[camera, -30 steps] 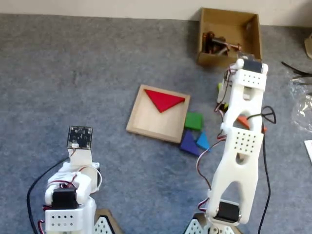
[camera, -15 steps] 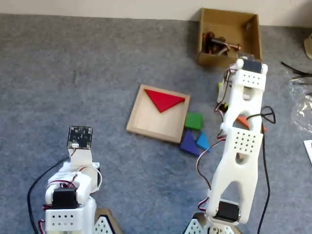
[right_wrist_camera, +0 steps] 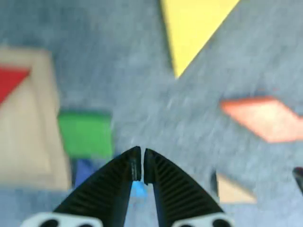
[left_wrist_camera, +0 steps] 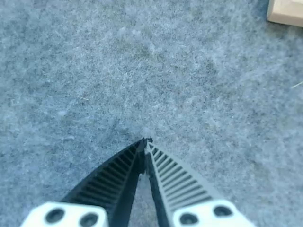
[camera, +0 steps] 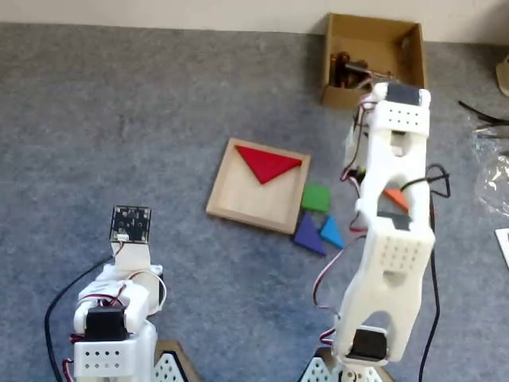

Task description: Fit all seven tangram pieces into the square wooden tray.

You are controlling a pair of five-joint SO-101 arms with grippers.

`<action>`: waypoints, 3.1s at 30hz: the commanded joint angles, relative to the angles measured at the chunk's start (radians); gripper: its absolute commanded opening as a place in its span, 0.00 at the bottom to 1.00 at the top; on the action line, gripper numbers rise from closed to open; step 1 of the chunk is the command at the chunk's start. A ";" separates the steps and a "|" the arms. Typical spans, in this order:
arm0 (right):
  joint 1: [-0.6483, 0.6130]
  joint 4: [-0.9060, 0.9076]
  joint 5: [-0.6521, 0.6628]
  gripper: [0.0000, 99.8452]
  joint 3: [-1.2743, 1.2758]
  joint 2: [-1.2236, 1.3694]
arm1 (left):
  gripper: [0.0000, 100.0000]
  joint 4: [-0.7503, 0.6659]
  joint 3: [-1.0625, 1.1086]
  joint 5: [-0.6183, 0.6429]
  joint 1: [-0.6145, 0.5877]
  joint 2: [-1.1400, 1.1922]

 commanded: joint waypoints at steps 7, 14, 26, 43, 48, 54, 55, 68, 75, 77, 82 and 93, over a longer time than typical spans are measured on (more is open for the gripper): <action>-0.012 0.015 0.143 0.01 0.226 -0.384 | 0.01 0.005 0.022 -0.005 -0.013 -0.005; 0.004 -0.170 0.147 0.01 0.225 -0.395 | 0.01 0.006 0.022 -0.003 -0.013 -0.005; 0.015 -0.845 0.147 0.01 0.357 -0.199 | 0.01 0.006 0.022 -0.003 -0.013 -0.005; 0.116 -1.084 0.147 0.01 0.081 0.120 | 0.01 0.005 0.022 -0.003 -0.013 -0.005; 0.128 -1.096 0.147 0.01 -0.054 0.268 | 0.01 0.005 0.022 -0.003 -0.013 -0.005; 0.127 -0.987 0.141 0.01 -0.170 0.360 | 0.01 0.005 0.022 -0.003 -0.013 -0.005; 0.124 -0.941 0.141 0.01 -0.186 0.360 | 0.01 0.003 0.022 -0.003 -0.013 -0.005; 0.097 -0.486 0.140 0.01 -0.389 0.363 | 0.01 0.003 0.022 -0.003 -0.013 -0.005; 0.064 -0.323 0.141 0.01 -0.389 0.363 | 0.01 0.003 0.022 -0.003 -0.013 -0.005; 0.048 -0.271 0.143 0.01 -0.389 0.358 | 0.01 0.003 0.022 -0.003 -0.013 -0.005; 0.010 -0.177 0.147 0.01 -0.389 0.354 | 0.01 0.003 0.022 -0.005 -0.013 -0.005; -0.079 -0.016 0.249 0.01 -0.427 0.354 | 0.01 0.003 0.022 -0.006 -0.013 -0.005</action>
